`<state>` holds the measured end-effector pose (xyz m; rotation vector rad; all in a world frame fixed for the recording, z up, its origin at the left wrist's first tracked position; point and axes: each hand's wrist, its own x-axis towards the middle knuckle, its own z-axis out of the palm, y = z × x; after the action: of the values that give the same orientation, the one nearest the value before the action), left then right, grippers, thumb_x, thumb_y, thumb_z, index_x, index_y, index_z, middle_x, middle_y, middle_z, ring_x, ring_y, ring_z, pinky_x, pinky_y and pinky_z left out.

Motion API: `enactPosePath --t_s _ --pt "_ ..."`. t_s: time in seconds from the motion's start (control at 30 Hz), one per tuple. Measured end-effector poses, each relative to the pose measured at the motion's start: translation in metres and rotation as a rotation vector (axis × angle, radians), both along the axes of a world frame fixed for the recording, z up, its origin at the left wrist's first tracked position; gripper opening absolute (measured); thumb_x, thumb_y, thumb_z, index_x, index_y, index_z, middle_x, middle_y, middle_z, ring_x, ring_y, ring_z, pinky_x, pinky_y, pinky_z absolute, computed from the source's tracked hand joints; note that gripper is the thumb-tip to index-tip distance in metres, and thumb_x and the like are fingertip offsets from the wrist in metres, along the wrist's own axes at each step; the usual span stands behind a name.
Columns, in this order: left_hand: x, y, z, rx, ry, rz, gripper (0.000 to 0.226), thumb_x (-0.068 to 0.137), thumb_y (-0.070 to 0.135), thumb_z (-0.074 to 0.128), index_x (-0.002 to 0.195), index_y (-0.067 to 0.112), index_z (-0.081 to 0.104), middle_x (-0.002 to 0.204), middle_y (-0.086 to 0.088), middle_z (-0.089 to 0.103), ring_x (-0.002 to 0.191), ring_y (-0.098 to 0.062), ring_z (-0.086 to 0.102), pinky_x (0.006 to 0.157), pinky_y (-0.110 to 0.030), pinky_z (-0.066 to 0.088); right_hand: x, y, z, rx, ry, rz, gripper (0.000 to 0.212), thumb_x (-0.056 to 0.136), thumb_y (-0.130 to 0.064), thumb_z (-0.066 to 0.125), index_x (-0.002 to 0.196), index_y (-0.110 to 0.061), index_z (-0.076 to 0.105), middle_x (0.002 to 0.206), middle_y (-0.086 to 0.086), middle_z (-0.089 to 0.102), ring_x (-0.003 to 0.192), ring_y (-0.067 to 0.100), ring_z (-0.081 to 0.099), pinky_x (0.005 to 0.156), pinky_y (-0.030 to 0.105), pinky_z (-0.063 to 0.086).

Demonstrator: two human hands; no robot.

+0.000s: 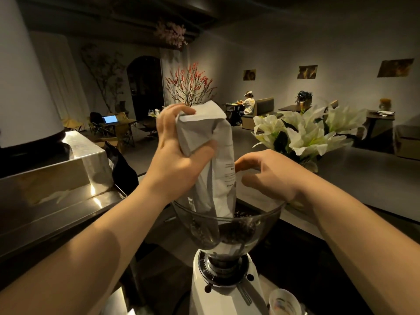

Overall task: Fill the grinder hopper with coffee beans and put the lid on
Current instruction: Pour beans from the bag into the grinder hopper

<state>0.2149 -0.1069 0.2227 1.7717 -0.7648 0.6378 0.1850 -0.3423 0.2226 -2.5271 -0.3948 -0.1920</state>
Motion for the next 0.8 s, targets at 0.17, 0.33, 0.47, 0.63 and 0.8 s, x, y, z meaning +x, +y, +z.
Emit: enactPosePath --t_s 0.17,0.33,0.47,0.63,0.8 --pt "0.0028 0.0022 0.0006 0.037 0.006 -0.027 0.062 0.077 0.039 0.075 0.125 0.056 0.040 0.147 -0.012 0.040 0.139 -0.032 0.049 0.112 -0.055 0.049 -0.0005 0.0017 0.0017 -0.010 0.012 0.013 0.036 0.100 -0.026 0.068 0.135 -0.031 0.073 0.129 -0.013 0.076 0.117 0.007 0.070 0.103 0.033 0.057" --pt "0.0011 0.0026 -0.0024 0.000 -0.028 -0.008 0.062 0.078 0.037 0.073 0.128 0.057 0.041 0.147 -0.011 0.040 0.139 -0.032 0.049 0.109 -0.048 0.053 -0.0021 0.0023 0.0018 -0.008 0.015 0.011 0.034 0.100 -0.026 0.068 0.132 -0.030 0.074 0.127 -0.016 0.075 0.114 0.005 0.069 0.097 0.026 0.054" --pt "0.0029 0.0019 -0.0021 0.092 -0.013 -0.034 0.069 0.080 0.032 0.077 0.136 0.037 0.035 0.149 -0.008 0.036 0.141 -0.028 0.047 0.109 -0.049 0.054 -0.0021 0.0003 0.0005 -0.003 0.002 0.005 0.027 0.101 -0.032 0.071 0.127 -0.029 0.078 0.116 -0.015 0.080 0.097 -0.004 0.072 0.069 0.012 0.052" --pt "0.0017 0.0021 -0.0010 0.145 -0.029 -0.031 0.067 0.080 0.035 0.077 0.133 0.043 0.036 0.150 -0.003 0.036 0.141 -0.028 0.046 0.111 -0.052 0.051 -0.0019 0.0002 -0.0002 0.008 -0.006 -0.003 0.027 0.101 -0.034 0.071 0.127 -0.031 0.078 0.116 -0.014 0.079 0.098 0.001 0.073 0.066 0.012 0.053" --pt "-0.0016 0.0007 0.0010 0.121 0.016 -0.074 0.066 0.080 0.034 0.076 0.133 0.043 0.037 0.150 -0.001 0.036 0.140 -0.024 0.048 0.110 -0.052 0.052 -0.0011 0.0002 -0.0008 -0.014 0.004 -0.022 0.031 0.100 -0.046 0.070 0.129 -0.037 0.076 0.122 -0.017 0.078 0.111 0.004 0.072 0.100 0.039 0.061"
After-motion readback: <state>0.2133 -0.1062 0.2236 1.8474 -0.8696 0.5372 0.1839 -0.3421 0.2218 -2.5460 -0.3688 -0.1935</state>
